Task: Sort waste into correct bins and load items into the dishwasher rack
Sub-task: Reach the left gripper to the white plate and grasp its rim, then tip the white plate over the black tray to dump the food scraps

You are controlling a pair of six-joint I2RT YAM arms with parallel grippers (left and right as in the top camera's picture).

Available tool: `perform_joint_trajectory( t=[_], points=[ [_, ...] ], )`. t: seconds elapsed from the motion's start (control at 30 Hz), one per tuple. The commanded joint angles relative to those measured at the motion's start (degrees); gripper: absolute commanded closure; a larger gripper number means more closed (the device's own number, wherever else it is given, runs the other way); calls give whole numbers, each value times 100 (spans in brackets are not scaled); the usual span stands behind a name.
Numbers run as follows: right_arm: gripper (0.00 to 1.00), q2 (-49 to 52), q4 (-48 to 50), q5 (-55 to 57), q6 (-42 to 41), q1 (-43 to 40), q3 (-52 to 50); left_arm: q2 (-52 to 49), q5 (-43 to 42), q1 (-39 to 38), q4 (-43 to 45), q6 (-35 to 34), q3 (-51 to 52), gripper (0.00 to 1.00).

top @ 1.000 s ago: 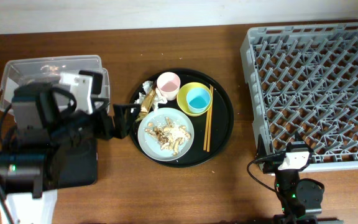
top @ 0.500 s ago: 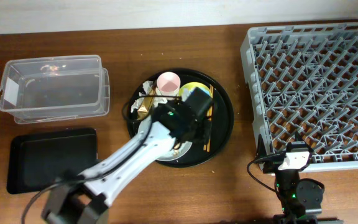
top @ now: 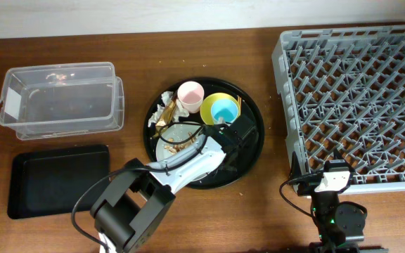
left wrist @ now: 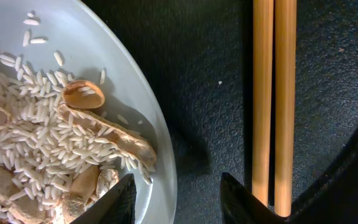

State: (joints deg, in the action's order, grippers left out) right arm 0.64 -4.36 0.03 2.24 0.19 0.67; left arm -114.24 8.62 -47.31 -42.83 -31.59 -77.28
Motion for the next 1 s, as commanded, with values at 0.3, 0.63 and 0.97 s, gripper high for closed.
perform_joint_trajectory(
  t=[0.3,0.63,0.97],
  points=[
    [2,-33,-33,50,33,-26,-35,-302,302,-33,81,-96,-55,73],
    [2,-33,-33,50,33,-26,-35,-302,304,-33,57,-98,-57,99],
    [2,-33,-33,50,33,-26,-35,-295,535,-164,-188,-127,-236,99]
  ],
)
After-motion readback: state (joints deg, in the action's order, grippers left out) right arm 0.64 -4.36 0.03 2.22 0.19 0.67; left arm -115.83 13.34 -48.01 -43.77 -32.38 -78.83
